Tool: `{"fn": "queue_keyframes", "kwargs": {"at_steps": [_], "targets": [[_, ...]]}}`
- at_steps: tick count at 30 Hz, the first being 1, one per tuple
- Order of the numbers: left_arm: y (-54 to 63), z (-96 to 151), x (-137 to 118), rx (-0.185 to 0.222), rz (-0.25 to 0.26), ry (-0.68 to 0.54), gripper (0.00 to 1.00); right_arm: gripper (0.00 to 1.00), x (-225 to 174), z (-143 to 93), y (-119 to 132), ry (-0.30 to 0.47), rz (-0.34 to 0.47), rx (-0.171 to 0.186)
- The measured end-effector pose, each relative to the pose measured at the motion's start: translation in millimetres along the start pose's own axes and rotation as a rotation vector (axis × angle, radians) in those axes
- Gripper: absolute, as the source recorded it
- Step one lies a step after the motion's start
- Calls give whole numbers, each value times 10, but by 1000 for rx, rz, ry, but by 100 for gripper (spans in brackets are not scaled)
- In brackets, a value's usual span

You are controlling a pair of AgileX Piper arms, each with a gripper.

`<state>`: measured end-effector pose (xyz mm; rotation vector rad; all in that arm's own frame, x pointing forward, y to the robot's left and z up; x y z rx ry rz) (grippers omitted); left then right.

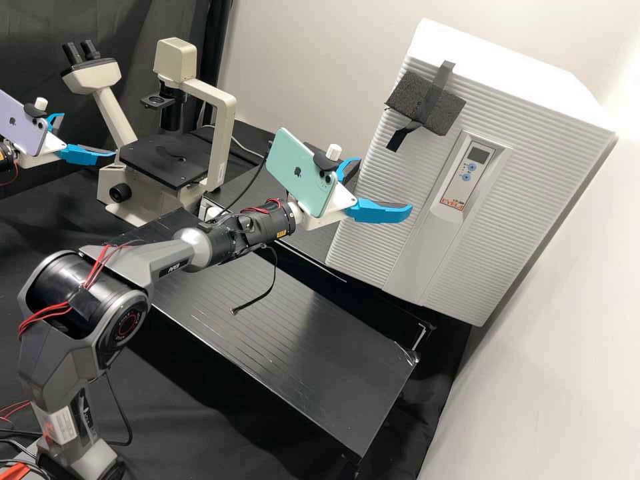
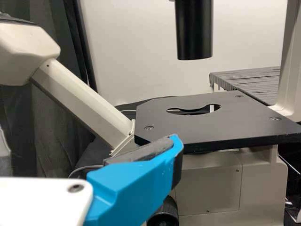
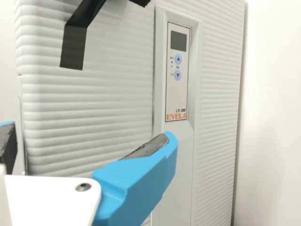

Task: Open the incubator door.

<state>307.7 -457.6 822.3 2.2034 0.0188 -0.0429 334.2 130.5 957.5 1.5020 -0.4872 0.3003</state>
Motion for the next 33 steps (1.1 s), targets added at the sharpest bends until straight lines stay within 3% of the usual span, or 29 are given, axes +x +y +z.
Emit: {"fn": "queue_keyframes", "kwargs": {"at_steps": [33], "targets": [[0, 0, 0, 0, 0, 0, 100, 0, -2, -12, -52, 13, -57, -3]]}}
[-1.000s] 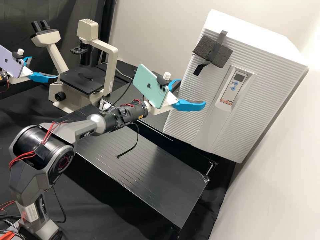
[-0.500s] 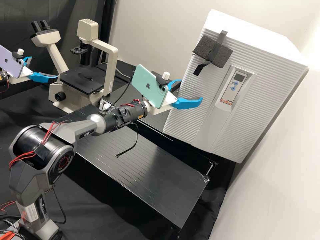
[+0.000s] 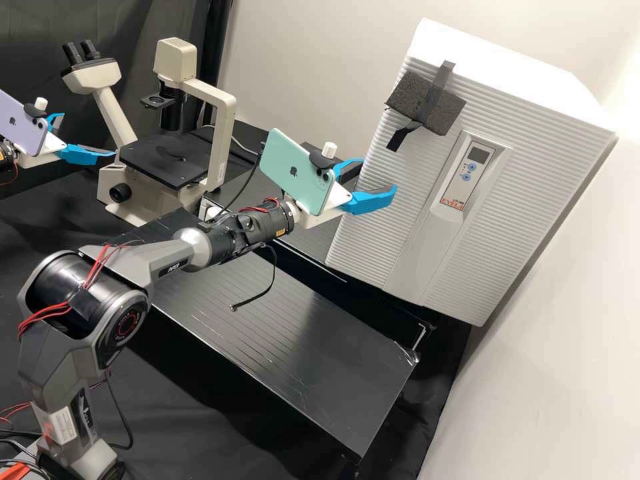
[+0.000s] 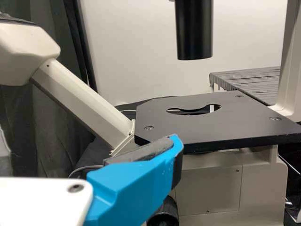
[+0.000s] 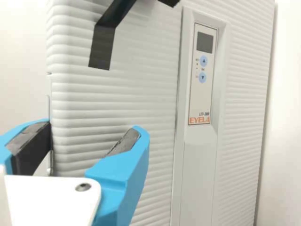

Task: Open the incubator door.

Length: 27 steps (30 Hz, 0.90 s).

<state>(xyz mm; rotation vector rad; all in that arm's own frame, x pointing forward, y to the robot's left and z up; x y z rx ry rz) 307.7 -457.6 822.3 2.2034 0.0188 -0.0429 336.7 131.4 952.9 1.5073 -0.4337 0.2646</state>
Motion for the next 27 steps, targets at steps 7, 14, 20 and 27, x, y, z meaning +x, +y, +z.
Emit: {"fn": "queue_keyframes", "kwargs": {"at_steps": [7, 14, 20, 27], "targets": [[0, 0, 0, 0, 0, 0, 100, 0, 0, 0, -10, 0, -11, -2], [0, 0, 0, 0, 0, 0, 100, 0, 0, 0, -11, 0, -13, -2], [0, 0, 0, 0, 0, 0, 100, 0, -8, -1, 15, 6, -17, -1], [0, 0, 0, 0, 0, 0, 100, 0, -23, 55, 42, 13, -16, -5]]}}
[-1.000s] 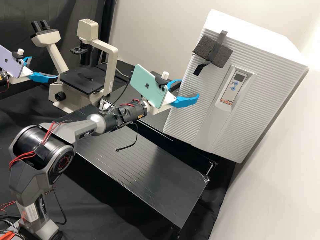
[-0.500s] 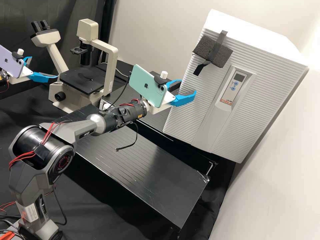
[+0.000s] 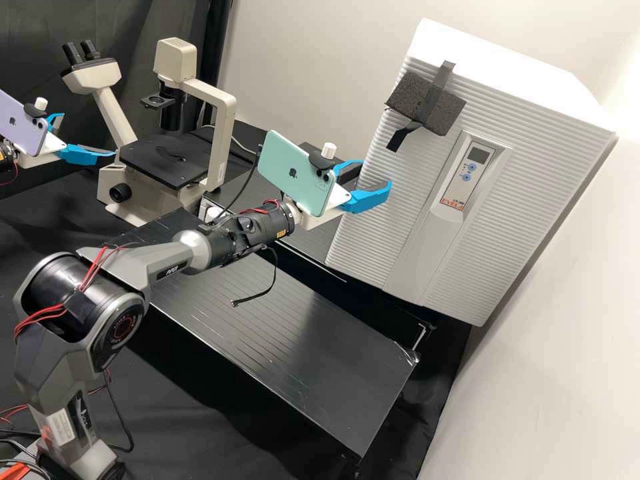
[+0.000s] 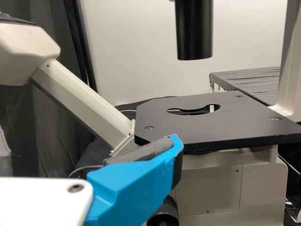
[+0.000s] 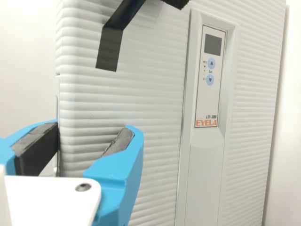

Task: Open the incubator door.

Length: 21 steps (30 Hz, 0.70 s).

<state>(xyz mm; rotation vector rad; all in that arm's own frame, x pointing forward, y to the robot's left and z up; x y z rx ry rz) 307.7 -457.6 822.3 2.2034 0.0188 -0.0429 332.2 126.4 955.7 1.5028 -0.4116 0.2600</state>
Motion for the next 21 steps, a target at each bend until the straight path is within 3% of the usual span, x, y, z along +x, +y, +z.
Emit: {"fn": "queue_keyframes", "kwargs": {"at_steps": [12, 21], "targets": [[0, 0, 0, 0, 0, 0, 100, 0, -173, 128, 147, 22, -1, 3], [0, 0, 0, 0, 0, 0, 100, 0, -572, 252, 387, 32, 39, 46]]}}
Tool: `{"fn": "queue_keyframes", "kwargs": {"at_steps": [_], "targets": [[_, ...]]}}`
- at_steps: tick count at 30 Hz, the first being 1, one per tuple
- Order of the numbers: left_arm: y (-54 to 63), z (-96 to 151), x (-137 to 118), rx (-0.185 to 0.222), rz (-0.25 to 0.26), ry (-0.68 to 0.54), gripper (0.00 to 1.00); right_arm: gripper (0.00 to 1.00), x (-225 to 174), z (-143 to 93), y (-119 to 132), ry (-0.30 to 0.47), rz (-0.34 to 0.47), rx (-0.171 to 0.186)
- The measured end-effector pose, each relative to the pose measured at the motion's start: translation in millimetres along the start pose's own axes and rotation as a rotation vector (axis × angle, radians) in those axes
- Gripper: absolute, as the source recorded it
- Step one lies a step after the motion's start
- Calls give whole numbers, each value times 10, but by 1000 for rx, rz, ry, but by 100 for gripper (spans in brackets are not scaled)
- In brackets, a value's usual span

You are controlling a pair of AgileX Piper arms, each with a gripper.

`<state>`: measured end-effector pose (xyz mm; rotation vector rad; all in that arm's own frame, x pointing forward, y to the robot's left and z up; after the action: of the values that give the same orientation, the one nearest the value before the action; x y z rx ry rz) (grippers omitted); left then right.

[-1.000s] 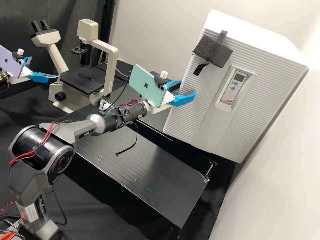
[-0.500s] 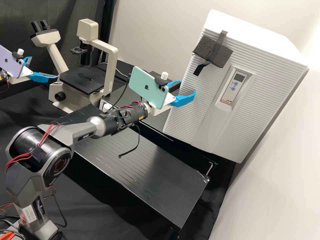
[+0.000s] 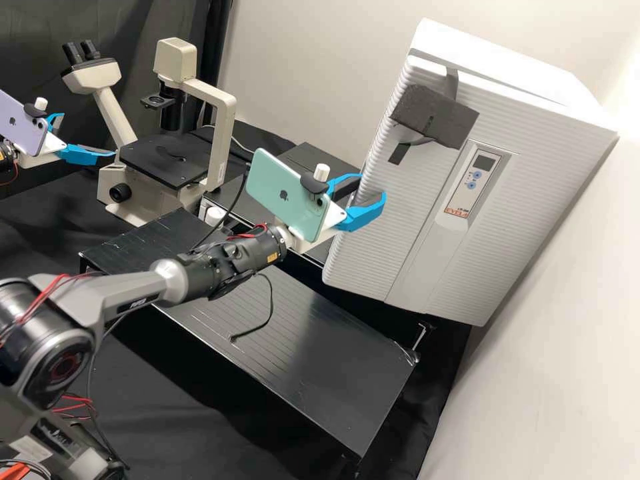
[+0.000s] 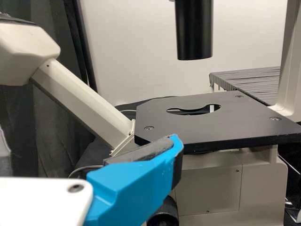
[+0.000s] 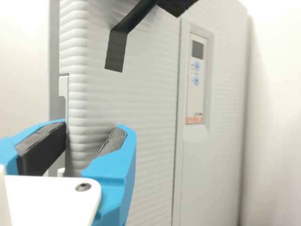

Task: Open the incubator door.

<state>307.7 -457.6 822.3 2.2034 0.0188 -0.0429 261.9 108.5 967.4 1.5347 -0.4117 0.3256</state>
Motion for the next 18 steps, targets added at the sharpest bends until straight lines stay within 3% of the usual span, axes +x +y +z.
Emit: {"fn": "queue_keyframes", "kwargs": {"at_steps": [2, 7, 8, 12, 18], "targets": [[0, 0, 0, 0, 0, 0, 100, 0, -96, -14, 69, 11, 29, 16], [0, 0, 0, 0, 0, 0, 100, 0, -267, -2, 228, -9, 115, 94], [0, 0, 0, 0, 0, 0, 100, 100, -289, 5, 245, -17, 124, 101], [0, 0, 0, 0, 0, 0, 100, 100, -312, 21, 287, -42, 144, 78], [0, 0, 0, 0, 0, 0, 100, 100, -341, 31, 312, -95, 183, -27]]}}
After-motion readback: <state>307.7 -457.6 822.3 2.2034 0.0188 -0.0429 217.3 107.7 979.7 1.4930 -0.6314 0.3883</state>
